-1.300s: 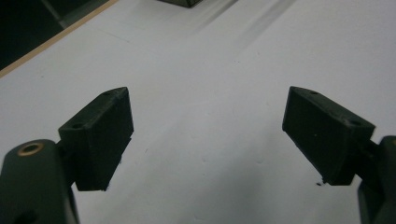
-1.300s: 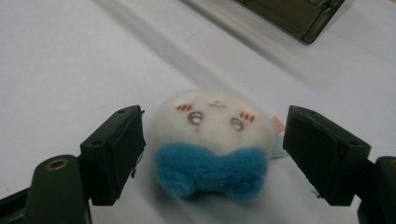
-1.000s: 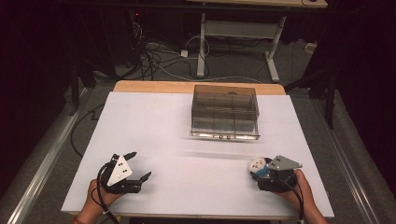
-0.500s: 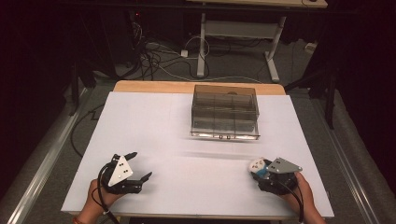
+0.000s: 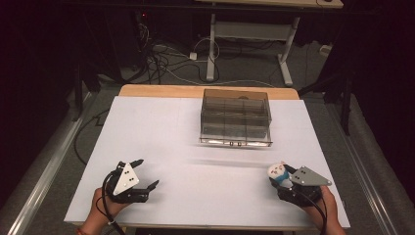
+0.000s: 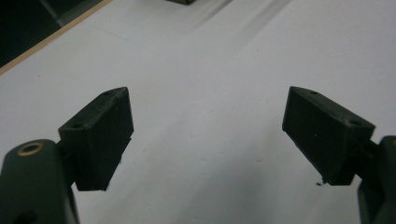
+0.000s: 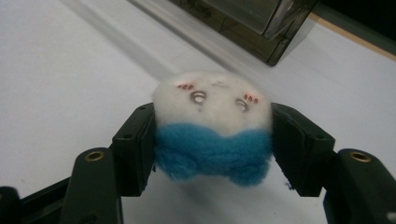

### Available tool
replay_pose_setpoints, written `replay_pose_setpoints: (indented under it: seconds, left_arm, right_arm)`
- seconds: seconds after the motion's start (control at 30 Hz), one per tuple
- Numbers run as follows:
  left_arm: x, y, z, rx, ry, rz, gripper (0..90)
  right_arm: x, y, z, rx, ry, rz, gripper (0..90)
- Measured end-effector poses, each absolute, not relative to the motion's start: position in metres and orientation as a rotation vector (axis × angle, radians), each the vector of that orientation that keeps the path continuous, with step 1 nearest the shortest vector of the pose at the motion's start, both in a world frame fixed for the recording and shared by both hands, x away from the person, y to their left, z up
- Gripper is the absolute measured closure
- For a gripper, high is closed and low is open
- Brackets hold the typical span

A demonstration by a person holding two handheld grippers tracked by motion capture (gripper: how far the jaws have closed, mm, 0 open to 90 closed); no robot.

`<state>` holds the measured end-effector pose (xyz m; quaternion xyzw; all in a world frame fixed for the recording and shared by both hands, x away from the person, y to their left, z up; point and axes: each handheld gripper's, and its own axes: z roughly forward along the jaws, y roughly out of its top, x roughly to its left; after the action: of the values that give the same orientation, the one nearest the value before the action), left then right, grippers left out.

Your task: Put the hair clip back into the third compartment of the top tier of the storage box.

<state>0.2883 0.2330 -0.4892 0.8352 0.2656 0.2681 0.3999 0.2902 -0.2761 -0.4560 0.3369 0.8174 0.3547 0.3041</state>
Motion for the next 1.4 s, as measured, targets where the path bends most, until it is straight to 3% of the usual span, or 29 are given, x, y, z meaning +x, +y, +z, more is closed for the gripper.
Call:
replay_pose_setpoints:
  seconds: [1.4]
  left_arm:
    - [0.287, 0.239, -0.486, 2.088, 0.683, 0.696, 15.9]
  right_arm:
    - [0.282, -0.289, -0.412, 0.854, 1.969, 1.018, 37.1]
